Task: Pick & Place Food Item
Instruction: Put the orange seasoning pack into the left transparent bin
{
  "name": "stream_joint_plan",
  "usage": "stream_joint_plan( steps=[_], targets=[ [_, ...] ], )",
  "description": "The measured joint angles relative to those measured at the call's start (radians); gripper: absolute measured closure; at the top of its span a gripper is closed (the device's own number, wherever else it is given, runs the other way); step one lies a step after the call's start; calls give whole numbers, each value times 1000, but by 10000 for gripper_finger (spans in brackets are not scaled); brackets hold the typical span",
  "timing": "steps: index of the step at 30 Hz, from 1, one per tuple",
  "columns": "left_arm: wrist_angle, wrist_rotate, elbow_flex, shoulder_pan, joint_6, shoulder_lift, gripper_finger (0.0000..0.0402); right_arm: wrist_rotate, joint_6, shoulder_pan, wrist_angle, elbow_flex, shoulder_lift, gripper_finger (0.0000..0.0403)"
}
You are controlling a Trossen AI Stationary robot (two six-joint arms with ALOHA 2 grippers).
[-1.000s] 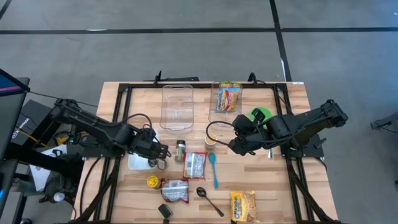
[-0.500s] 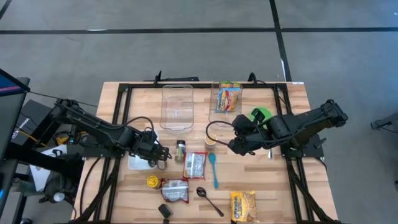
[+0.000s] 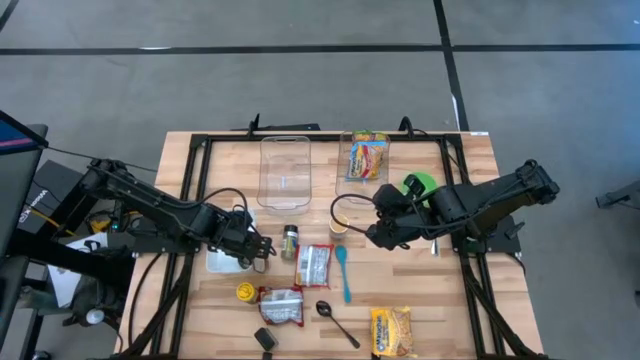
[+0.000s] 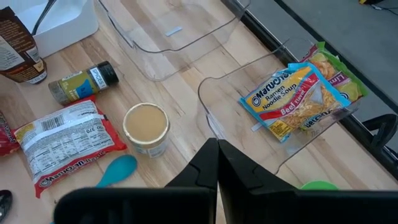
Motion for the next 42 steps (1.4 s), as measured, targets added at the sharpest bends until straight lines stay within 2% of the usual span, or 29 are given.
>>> stream_joint_plan(
  steps=[15, 20, 29, 37, 42],
  targets=[
    [-45, -2, 0, 0, 6, 0, 298, 0, -18, 0, 7, 0, 0, 403],
    [-44, -5, 0, 0, 7, 0, 322, 0, -18, 0, 7, 0, 0, 403],
    [-40, -6, 0, 0, 7, 0, 396, 0, -18, 0, 7, 0, 0, 403],
    [-14, -11, -1, 0, 58, -17, 401, 0, -19, 0, 7, 0, 0, 403],
    [73, -77, -1, 0, 139, -91, 401, 0, -26, 0, 8, 0, 0, 403]
  ],
)
